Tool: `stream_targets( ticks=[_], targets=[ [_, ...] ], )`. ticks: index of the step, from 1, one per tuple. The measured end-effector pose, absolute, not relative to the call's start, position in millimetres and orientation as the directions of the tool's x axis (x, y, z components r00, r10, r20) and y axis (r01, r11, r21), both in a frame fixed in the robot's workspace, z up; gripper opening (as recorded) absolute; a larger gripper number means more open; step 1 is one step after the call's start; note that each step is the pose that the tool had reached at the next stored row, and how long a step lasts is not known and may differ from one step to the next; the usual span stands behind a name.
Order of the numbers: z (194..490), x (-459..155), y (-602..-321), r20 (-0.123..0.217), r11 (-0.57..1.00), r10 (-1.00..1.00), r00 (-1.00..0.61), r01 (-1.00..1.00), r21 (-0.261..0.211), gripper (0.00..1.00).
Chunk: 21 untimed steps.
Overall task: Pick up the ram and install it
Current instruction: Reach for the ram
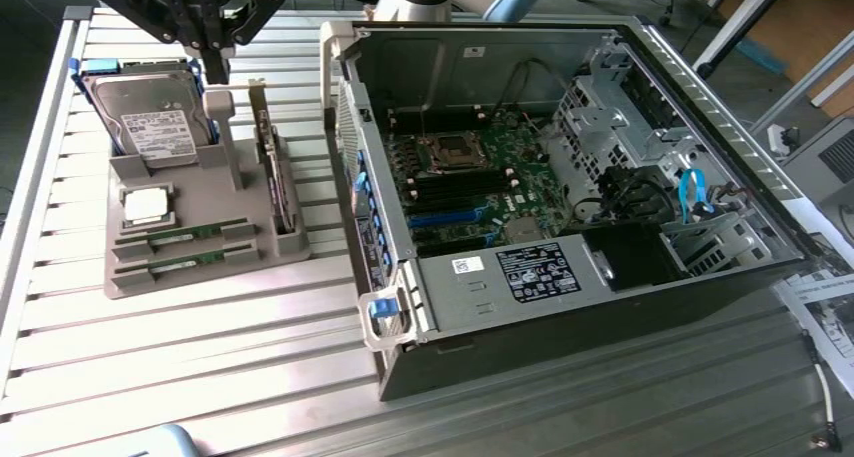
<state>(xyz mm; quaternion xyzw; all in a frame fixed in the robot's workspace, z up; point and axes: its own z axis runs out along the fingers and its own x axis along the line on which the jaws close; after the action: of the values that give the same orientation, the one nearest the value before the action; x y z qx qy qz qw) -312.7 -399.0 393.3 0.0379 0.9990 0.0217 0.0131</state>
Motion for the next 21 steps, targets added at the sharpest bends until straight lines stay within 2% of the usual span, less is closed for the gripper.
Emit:
stream_targets(
  ticks=[21],
  targets=[
    [393.3, -329.1, -398.9, -0.024, 0.996, 0.076, -0.997, 0.075, 0.044, 0.11]
  ],
)
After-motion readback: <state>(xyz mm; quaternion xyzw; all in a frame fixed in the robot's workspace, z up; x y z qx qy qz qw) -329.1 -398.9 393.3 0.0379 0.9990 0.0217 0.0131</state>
